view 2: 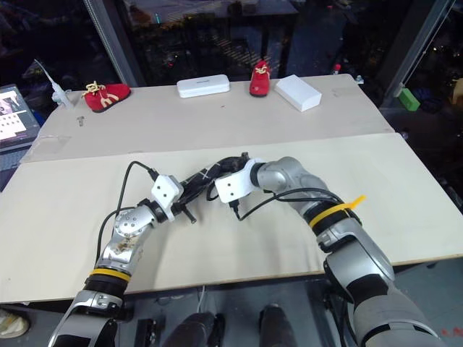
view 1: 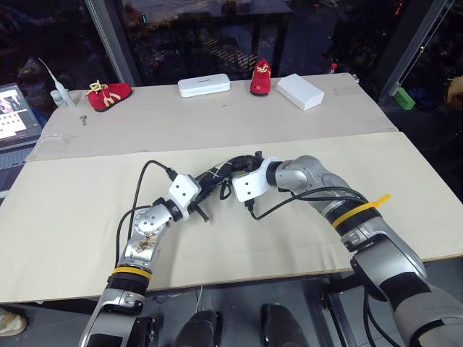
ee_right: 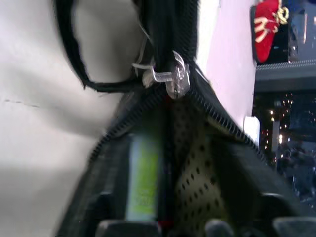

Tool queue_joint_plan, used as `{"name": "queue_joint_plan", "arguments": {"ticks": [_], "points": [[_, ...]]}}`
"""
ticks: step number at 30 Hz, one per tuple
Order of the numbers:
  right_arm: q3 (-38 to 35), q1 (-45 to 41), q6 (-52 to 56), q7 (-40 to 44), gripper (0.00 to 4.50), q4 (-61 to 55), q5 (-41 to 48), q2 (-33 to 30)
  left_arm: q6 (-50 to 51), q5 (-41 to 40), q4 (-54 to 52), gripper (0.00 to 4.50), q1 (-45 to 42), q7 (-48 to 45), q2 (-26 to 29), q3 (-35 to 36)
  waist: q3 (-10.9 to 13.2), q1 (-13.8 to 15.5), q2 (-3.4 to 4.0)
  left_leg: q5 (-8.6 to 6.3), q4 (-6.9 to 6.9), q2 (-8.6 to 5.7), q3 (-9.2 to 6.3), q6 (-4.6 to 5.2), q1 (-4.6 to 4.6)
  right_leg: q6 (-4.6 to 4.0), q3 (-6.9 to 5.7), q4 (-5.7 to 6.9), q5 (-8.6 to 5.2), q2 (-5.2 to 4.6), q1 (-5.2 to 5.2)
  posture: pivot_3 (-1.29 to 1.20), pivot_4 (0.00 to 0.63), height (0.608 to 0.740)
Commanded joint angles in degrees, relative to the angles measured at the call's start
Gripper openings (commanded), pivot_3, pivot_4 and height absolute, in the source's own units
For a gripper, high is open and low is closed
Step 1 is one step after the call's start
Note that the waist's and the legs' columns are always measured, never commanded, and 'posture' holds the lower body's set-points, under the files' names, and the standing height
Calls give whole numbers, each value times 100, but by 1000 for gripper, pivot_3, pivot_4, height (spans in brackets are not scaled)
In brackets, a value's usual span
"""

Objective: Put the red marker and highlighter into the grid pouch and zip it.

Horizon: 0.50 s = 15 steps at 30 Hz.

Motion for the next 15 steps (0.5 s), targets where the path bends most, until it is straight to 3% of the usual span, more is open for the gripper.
{"name": "queue_joint_plan", "arguments": {"ticks": [1, 5, 9, 11, 15], "points": [[-656, -138, -65, 391, 3291, -20, 707, -542, -81, -53, -199, 0, -10, 38, 15, 35, 0, 35, 0, -2, 0, -1, -2, 4, -1, 0, -2, 0, 0, -1, 2, 0, 150, 740], [-1425, 237, 748, 1452, 3291, -734, 2163, -871, -71, -47, -217, 0, 0, 53, 5, 29, 0, 26, -1, -6, -1, 0, -4, 10, -2, 0, -4, -8, 0, 0, 4, 0, 150, 740], [-2211, 1236, 3863, 3102, 3291, -2825, 4490, -1502, -79, -52, -198, 0, -1, 49, 10, 38, 0, 25, -1, -11, -2, 10, -4, 17, -9, 0, -5, -9, 0, 3, 2, 0, 150, 740], [-2287, 1627, 4583, 3128, 3291, -3381, 4827, -1633, -86, -53, -175, 0, -2, 45, 11, 39, 0, 31, 0, -15, -1, 11, -12, 23, -15, 0, -11, -12, 0, 1, 4, 0, 150, 740], [-2177, 2073, 5758, 2209, 3291, -3933, 4868, -1170, -83, -60, -160, 0, 12, 36, 7, 38, 0, -3, -1, -17, 4, 10, -2, 25, 0, -4, -3, -9, 4, -10, 9, 0, 150, 740]]}}
